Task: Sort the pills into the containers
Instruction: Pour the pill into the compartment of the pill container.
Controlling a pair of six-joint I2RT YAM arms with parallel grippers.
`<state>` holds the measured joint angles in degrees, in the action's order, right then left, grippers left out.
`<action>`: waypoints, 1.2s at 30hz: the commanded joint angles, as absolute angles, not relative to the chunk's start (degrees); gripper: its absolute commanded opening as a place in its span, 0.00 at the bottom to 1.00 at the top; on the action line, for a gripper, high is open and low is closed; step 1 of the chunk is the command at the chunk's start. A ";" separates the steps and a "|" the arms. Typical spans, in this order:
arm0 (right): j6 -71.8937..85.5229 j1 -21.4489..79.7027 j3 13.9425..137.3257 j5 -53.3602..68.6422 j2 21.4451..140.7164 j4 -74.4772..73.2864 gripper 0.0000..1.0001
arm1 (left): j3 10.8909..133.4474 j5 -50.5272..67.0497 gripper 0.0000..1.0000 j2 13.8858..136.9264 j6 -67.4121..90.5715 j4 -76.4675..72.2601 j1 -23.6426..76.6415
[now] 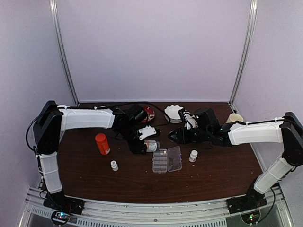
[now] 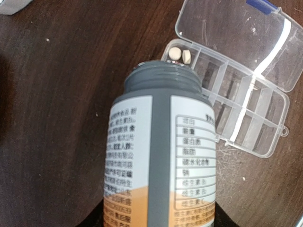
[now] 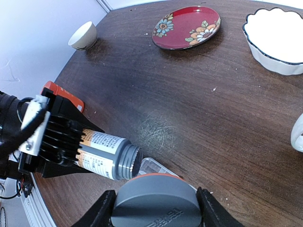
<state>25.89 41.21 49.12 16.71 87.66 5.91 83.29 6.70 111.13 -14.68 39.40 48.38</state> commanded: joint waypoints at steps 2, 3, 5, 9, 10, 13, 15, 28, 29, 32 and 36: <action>25.80 40.96 48.94 16.77 87.72 6.65 0.00 | 85.16 7.59 0.00 115.37 -14.11 40.47 48.60; 25.76 40.96 48.95 16.73 87.64 6.55 0.00 | 85.43 7.38 0.00 115.43 -14.15 41.05 48.59; 25.61 40.96 49.02 16.78 87.76 6.50 0.00 | 86.03 7.06 0.00 115.16 -14.46 41.97 48.56; 25.49 40.93 49.71 16.86 88.19 6.10 0.00 | 87.86 6.75 0.00 114.33 -14.65 43.70 48.60; 25.49 40.95 49.82 16.85 88.24 6.07 0.00 | 88.23 6.83 0.00 113.88 -14.67 43.76 48.60; 25.58 40.95 49.83 16.73 88.24 6.17 0.00 | 88.95 7.64 0.00 112.37 -14.60 43.81 48.61; 25.64 40.96 49.67 16.64 88.25 6.23 0.00 | 89.52 7.93 0.00 111.79 -14.65 44.40 48.69; 26.30 40.96 48.17 16.83 87.72 7.13 0.00 | 85.90 8.89 0.00 115.79 -13.59 40.92 48.69; 26.28 40.96 48.16 16.84 87.65 7.00 0.00 | 86.60 8.46 0.00 117.02 -13.28 42.03 48.69; 26.11 40.96 48.04 16.59 87.26 6.77 0.00 | 87.76 7.39 0.00 118.03 -12.86 44.21 48.69; 26.09 40.96 47.81 16.26 86.84 6.63 0.00 | 88.50 7.12 0.00 115.69 -13.05 44.17 48.69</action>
